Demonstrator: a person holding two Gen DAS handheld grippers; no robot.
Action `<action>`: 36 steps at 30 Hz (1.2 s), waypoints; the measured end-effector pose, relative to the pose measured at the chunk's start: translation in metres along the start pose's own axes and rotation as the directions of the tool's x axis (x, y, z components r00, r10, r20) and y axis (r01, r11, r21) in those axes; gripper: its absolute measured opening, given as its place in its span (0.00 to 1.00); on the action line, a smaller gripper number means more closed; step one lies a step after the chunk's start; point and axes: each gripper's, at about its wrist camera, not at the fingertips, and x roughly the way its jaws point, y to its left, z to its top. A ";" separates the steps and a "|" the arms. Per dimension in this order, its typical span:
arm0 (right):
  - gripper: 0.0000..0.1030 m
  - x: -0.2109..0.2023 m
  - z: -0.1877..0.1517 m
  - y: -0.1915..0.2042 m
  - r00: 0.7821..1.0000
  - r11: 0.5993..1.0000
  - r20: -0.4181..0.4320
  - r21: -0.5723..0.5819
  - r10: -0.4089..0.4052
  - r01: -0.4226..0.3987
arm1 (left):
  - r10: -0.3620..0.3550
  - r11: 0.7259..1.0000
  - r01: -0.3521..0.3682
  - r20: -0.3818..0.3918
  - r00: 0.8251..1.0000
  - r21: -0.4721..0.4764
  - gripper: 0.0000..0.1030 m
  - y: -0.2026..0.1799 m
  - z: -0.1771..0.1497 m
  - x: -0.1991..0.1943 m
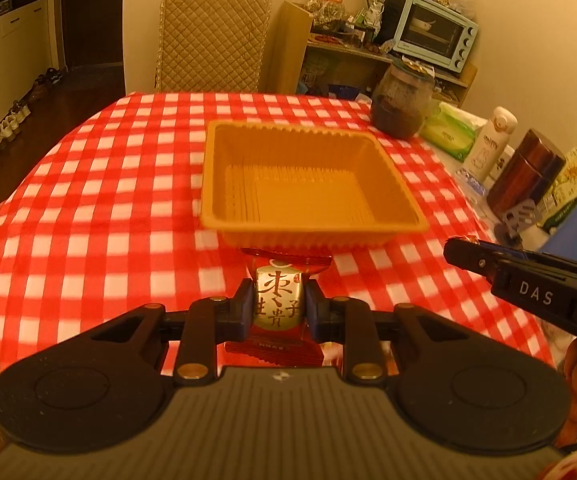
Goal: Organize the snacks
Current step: 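Carry both red candies over the orange tray with both grippers, then open both grippers to drop the red candies into the orange tray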
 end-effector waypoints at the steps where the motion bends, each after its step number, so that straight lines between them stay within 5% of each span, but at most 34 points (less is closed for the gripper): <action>1: 0.24 0.005 0.006 -0.001 1.000 1.000 0.005 -0.001 0.000 0.000 | 0.000 1.000 0.000 0.002 1.000 0.000 0.23 0.000 0.006 0.005; 14: 0.25 0.078 0.058 -0.013 1.000 1.000 0.000 0.006 0.019 -0.019 | -0.010 1.000 0.010 0.011 1.000 -0.005 0.23 0.000 0.065 0.066; 31: 0.25 0.142 0.069 -0.034 0.998 0.999 -0.054 0.052 0.010 -0.008 | 0.012 1.000 -0.012 0.003 1.000 -0.007 0.24 0.007 0.091 0.126; 33: 0.25 0.143 0.069 -0.034 0.998 0.998 -0.056 0.055 0.008 -0.005 | 0.012 1.000 -0.012 0.010 1.000 -0.014 0.40 0.007 0.093 0.130; 36: 0.25 0.146 0.069 -0.036 0.998 0.998 -0.058 0.060 0.007 -0.003 | 0.016 1.000 -0.016 0.014 1.000 -0.007 0.41 0.006 0.095 0.132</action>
